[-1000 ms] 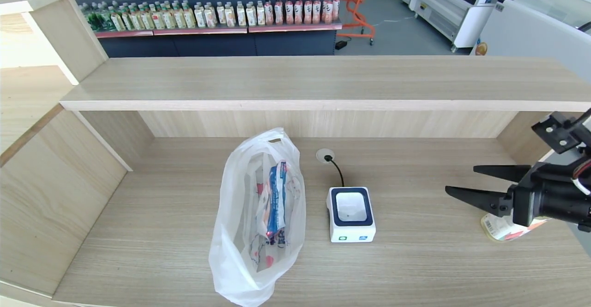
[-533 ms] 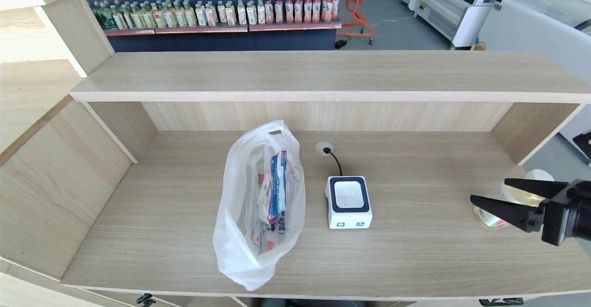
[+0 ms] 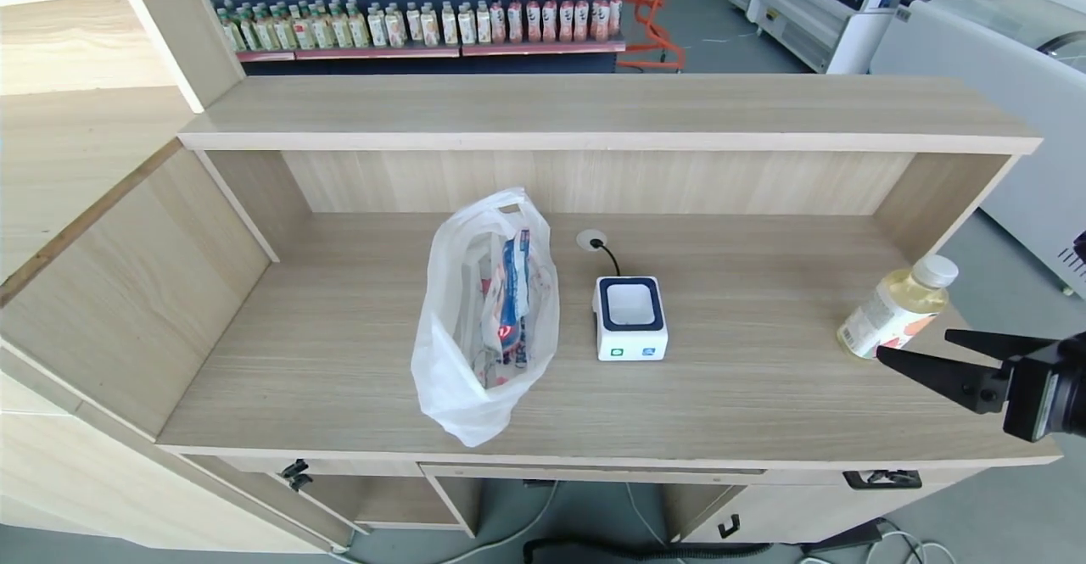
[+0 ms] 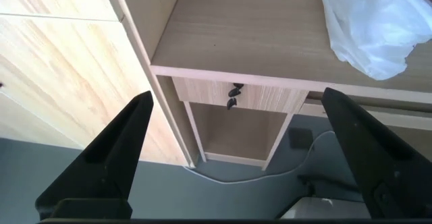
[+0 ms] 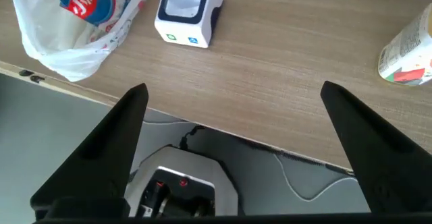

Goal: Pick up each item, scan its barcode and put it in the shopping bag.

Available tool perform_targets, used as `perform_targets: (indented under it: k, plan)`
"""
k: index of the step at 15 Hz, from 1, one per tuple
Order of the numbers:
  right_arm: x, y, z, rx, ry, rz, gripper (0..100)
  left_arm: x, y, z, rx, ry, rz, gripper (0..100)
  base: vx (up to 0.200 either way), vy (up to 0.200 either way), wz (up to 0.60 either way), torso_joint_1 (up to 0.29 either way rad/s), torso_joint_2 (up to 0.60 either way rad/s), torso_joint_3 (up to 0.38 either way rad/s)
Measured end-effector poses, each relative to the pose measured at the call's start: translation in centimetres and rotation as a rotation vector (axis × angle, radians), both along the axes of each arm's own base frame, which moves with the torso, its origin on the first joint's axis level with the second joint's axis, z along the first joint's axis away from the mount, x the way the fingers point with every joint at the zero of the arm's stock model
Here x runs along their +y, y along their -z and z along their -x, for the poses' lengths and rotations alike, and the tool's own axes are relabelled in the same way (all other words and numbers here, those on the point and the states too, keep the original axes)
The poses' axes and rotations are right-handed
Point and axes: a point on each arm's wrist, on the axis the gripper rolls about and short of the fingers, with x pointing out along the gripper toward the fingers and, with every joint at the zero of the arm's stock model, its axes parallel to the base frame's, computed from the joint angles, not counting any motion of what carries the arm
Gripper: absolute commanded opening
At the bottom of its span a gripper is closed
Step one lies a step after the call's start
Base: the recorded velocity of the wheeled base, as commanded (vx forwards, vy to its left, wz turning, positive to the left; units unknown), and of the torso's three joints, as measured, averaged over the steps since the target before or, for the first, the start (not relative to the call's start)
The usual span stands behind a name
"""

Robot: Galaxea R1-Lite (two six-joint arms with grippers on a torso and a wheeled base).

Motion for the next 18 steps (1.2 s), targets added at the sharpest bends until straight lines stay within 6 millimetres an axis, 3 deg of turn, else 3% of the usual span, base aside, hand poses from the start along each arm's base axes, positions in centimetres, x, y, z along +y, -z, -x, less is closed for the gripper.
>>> perform_targets:
  k: [5, 16, 18]
  plan:
    - [-1.3, 0.4, -0.4, 0.025, 0.125, 0.016, 100, 0.0, 0.0, 0.0, 0.0, -0.001, 0.0, 100, 0.0, -0.2, 0.0, 0.008, 0.01, 0.002]
    - [-1.9, 1.1, -0.9, 0.06, 0.182, 0.023, 100, 0.0, 0.0, 0.0, 0.0, 0.0, -0.004, 100, 0.0, -0.2, 0.0, 0.001, 0.0, 0.001]
    - [-2.0, 1.4, -1.1, 0.076, 0.204, 0.03, 100, 0.0, 0.0, 0.0, 0.0, 0.0, -0.001, 100, 0.0, 0.0, 0.0, 0.0, 0.0, 0.0]
